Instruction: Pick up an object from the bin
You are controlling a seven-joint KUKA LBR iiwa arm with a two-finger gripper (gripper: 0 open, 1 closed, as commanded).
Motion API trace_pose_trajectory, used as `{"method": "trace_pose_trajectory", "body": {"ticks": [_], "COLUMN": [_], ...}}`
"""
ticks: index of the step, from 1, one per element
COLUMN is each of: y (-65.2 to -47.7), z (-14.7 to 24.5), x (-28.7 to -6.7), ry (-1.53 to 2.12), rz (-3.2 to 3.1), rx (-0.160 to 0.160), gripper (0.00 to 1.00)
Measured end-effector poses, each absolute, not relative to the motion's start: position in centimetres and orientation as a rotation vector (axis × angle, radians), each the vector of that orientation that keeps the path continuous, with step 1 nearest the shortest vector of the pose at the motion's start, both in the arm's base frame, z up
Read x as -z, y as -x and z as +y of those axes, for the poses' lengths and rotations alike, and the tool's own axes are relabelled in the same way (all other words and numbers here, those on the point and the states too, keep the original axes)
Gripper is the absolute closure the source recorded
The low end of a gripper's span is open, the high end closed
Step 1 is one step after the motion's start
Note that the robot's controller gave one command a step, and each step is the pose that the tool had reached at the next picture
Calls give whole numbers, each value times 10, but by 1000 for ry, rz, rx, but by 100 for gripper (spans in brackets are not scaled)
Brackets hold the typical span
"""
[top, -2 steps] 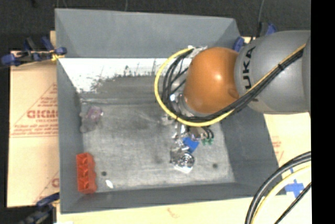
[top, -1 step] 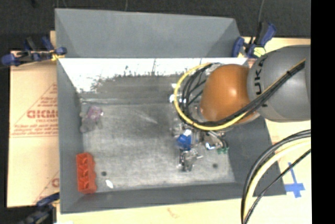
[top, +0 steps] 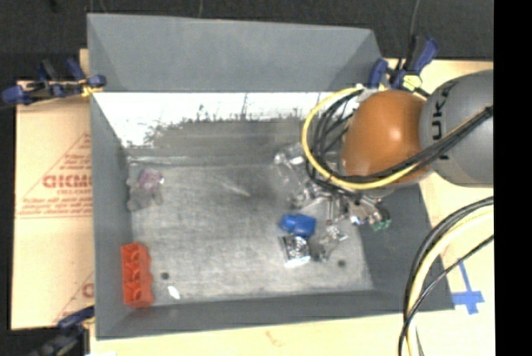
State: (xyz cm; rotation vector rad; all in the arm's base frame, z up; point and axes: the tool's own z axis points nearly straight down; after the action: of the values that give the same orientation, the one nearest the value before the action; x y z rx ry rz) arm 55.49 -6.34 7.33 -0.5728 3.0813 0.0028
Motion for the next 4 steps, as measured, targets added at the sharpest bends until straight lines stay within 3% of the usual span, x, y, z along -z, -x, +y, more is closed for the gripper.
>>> {"method": "trace_pose_trajectory", "body": {"ticks": [1, 2, 3, 4], "y": [-586, -528, -526, -525], "z": [-106, -58, -12, -21], "x": [-73, -74, -75, -74], "ry": [969, 1158, 1025, 1377], "rz": [2981, 2906, 2965, 2807], "rx": [-1, 5, 3, 8], "gripper": [0, 0, 0, 0]}}
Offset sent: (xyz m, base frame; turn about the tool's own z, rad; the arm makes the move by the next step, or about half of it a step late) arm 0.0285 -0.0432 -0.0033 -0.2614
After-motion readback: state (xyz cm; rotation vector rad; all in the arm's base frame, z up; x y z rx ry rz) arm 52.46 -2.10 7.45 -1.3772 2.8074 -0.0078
